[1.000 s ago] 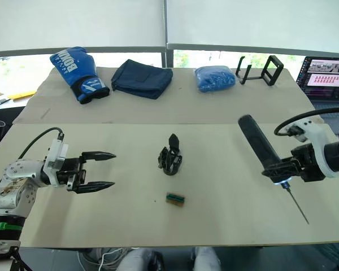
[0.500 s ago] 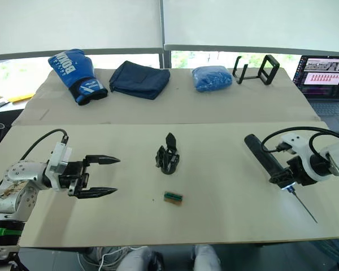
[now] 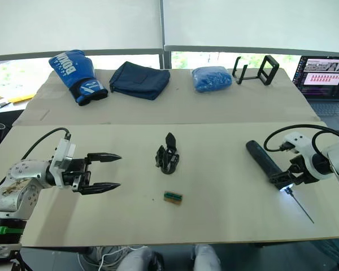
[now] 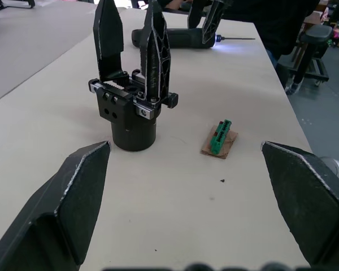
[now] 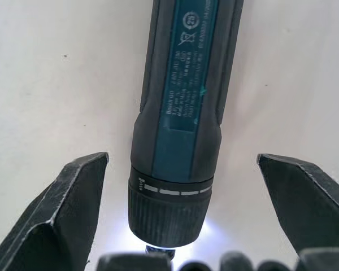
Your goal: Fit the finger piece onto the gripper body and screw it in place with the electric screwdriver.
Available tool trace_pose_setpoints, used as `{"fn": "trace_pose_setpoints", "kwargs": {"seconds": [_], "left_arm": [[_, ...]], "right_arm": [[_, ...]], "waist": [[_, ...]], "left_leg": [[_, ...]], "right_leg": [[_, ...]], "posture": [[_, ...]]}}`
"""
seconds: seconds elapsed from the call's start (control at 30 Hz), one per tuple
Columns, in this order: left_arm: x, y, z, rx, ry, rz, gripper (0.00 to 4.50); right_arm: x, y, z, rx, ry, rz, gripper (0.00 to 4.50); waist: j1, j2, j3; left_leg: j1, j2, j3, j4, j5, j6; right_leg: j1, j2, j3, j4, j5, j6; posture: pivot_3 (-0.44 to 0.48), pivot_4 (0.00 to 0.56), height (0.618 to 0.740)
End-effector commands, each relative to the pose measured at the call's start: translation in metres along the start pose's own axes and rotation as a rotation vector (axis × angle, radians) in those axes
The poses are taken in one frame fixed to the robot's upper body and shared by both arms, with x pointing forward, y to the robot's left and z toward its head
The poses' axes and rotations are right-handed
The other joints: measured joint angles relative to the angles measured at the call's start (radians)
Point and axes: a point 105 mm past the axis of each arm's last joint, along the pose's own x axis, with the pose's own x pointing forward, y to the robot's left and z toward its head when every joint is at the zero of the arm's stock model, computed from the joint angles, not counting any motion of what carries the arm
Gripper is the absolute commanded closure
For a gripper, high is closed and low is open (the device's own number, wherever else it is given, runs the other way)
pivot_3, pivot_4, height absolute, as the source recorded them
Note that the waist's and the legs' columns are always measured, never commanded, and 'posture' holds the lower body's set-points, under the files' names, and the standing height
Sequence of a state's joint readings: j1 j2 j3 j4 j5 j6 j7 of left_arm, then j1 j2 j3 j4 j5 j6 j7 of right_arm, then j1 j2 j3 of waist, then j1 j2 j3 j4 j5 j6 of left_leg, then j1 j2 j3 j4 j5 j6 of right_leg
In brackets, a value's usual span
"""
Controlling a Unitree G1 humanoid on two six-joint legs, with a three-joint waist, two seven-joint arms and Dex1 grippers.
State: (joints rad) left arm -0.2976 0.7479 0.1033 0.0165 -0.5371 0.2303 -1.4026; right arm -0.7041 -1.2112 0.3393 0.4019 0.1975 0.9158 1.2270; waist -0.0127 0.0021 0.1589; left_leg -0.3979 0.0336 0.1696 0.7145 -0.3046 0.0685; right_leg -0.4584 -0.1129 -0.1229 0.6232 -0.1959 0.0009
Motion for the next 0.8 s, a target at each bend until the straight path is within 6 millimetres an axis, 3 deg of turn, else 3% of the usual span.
{"fn": "trace_pose_setpoints", "kwargs": {"seconds": [0.03,0.13,0.23,0.3,0.37,0.47,0.57,0.67,0.8], "left_arm": [[-0.006,0.008,-0.004,0.018,0.064,0.061,0.0],[-0.009,0.009,-0.009,0.067,0.096,0.086,0.0],[-0.02,0.013,-0.016,0.104,0.141,0.152,0.0],[-0.031,0.015,-0.022,0.112,0.178,0.188,0.0],[-0.042,0.016,-0.025,0.132,0.202,0.222,0.0],[-0.045,0.015,-0.024,0.149,0.208,0.237,0.0],[-0.05,0.013,-0.027,0.163,0.253,0.252,0.0],[-0.056,0.011,-0.029,0.153,0.264,0.27,0.0],[-0.059,0.005,-0.032,0.131,0.278,0.266,0.0]], "right_arm": [[-0.036,-0.009,0.012,-0.045,-0.072,-0.059,0.02],[-0.05,-0.006,0.019,-0.086,-0.125,-0.051,0.02],[-0.076,0.012,0.041,-0.214,-0.286,0.024,0.02],[-0.09,0.046,0.062,-0.442,-0.523,0.169,0.02],[-0.095,0.073,0.07,-0.66,-0.761,0.187,0.02],[-0.084,0.107,0.06,-0.807,-0.862,0.284,0.02],[-0.056,0.129,0.036,-0.95,-0.809,0.358,0.02],[-0.05,0.139,0.04,-0.904,-0.934,0.378,0.02],[-0.043,0.141,0.037,-0.917,-0.941,0.388,0.02]], "waist": [[0.001,0.0,0.0],[0.0,0.0,0.0],[-0.001,0.0,0.0],[-0.001,-0.001,-0.001],[-0.003,-0.004,-0.002],[0.004,-0.006,-0.002],[0.019,-0.006,-0.002],[0.02,-0.007,-0.003],[0.019,-0.006,-0.003]], "left_leg": [[0.0,0.0,0.0,0.0,0.0,0.0],[0.0,0.0,0.0,0.0,0.0,0.0],[0.001,0.0,0.0,0.0,0.0,0.0],[0.001,0.0,0.0,0.0,0.0,0.0],[0.004,0.001,0.0,-0.001,0.001,-0.001],[0.008,0.002,0.0,-0.003,0.001,-0.002],[0.008,0.0,0.0,-0.002,0.001,-0.002],[0.009,0.0,0.0,-0.001,0.001,-0.002],[0.009,0.0,0.0,0.0,0.001,-0.002]], "right_leg": [[0.0,0.0,0.0,0.0,0.0,0.0],[0.0,0.0,0.0,0.001,0.0,0.0],[0.0,0.0,0.0,0.001,0.001,-0.002],[0.0,0.0,0.0,0.001,0.002,-0.004],[0.001,0.002,0.0,0.001,0.002,-0.004],[0.006,0.003,0.0,0.002,0.0,0.0],[0.006,-0.001,0.001,0.003,0.0,-0.001],[0.007,0.0,0.001,0.003,0.0,-0.001],[0.006,0.0,0.002,0.003,0.001,-0.002]], "posture": [[0.0,0.15,0.74],[0.0,0.15,0.74],[0.0,0.15,0.74],[0.0,0.15,0.74],[0.0,0.15,0.74],[0.0,0.15,0.74],[0.0,0.15,0.74],[0.0,0.15,0.74],[0.0,0.15,0.74]]}}
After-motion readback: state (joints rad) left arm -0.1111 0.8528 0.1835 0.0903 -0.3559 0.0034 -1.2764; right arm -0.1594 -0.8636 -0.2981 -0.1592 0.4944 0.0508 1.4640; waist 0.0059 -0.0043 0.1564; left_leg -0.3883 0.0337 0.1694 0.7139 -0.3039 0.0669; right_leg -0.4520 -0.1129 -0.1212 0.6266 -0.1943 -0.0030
